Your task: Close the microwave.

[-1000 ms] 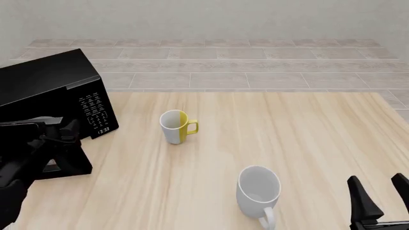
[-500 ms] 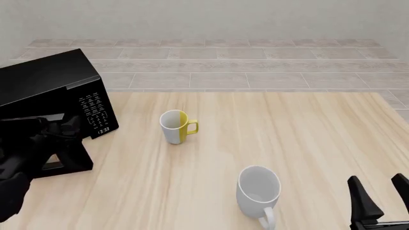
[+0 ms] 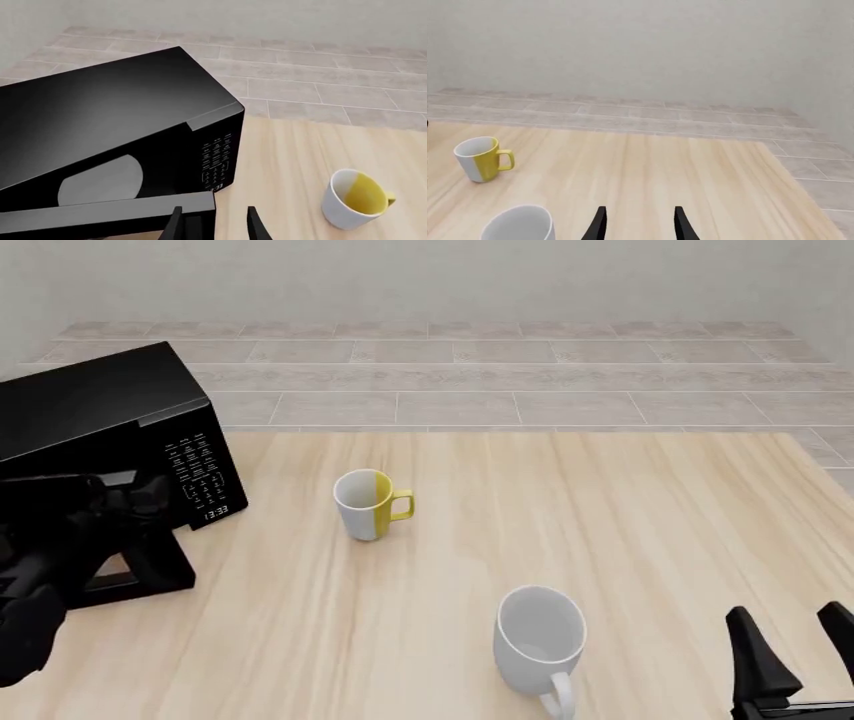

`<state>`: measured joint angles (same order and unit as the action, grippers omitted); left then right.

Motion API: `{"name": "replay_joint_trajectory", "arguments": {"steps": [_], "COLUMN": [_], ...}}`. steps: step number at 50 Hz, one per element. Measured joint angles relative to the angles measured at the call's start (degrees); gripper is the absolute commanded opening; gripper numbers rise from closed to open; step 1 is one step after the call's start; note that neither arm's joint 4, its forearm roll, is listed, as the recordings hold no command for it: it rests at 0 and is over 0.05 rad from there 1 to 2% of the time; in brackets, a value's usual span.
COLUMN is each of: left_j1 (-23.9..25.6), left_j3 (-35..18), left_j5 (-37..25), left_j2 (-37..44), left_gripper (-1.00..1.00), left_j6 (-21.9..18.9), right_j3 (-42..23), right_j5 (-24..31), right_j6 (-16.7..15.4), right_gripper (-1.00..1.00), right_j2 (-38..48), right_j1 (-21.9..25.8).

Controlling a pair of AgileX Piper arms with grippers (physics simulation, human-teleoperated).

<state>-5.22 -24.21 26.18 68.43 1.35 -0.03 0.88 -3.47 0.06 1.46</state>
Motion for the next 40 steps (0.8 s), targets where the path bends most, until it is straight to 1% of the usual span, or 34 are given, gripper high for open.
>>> {"name": "replay_joint_trajectory", "arguments": {"steps": [40], "left_j1": [-0.23], "left_j3": [-4.60], "left_j5": [-2.59], "left_j2": [3.60], "left_gripper": [1.00], "left_j6": [0.39], "right_j3": [0.00], "right_j5": [-0.21], "right_j6": [0.93], "right_gripper": [1.00], "right_j2": [-0.01], "right_j1": [-0.63]}}
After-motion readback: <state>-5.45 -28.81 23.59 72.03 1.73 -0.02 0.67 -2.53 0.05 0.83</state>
